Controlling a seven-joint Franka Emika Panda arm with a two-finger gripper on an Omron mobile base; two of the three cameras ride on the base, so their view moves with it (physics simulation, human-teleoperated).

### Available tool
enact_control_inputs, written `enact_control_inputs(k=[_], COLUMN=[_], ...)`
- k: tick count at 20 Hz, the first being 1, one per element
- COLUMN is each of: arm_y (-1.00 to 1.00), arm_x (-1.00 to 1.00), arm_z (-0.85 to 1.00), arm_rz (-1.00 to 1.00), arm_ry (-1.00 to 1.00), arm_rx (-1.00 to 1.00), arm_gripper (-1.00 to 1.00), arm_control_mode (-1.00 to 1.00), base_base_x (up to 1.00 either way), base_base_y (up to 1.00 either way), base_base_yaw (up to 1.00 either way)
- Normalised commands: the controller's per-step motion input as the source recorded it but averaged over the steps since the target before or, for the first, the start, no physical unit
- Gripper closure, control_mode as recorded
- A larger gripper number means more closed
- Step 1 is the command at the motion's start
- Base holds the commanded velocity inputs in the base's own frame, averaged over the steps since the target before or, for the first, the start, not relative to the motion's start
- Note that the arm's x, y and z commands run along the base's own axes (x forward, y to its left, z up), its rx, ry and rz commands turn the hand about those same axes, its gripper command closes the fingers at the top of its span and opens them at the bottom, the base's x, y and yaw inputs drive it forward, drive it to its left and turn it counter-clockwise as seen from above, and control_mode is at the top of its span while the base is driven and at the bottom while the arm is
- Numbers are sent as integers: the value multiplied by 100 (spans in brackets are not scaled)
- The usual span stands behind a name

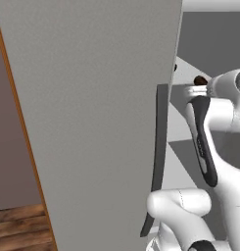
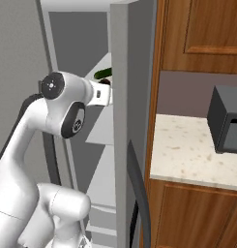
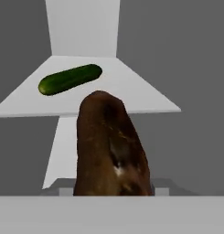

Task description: Take the sweet potato and cucumber out of the freezer and place them in the tupperware container on the counter. Then put the tupperware containing the vegetables back in the freezer.

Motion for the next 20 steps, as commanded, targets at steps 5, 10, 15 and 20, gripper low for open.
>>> enact_control_inputs(k=[5, 10, 15, 20], arm_y=[20, 29, 54, 68], arm_x=[-100, -99, -77, -36], arm_z=[0, 0, -9, -17], arm_rz=[-4, 0, 0, 5], arm_ry=[15, 20, 18, 4], arm_rx=[1, 3, 2, 0], arm_gripper=[100, 100, 100, 100], arm_control_mode=[-100, -100, -100, -100], base_base_x=[0, 0, 0, 0], base_base_y=[0, 0, 0, 0], base_base_yaw=[0, 0, 0, 0])
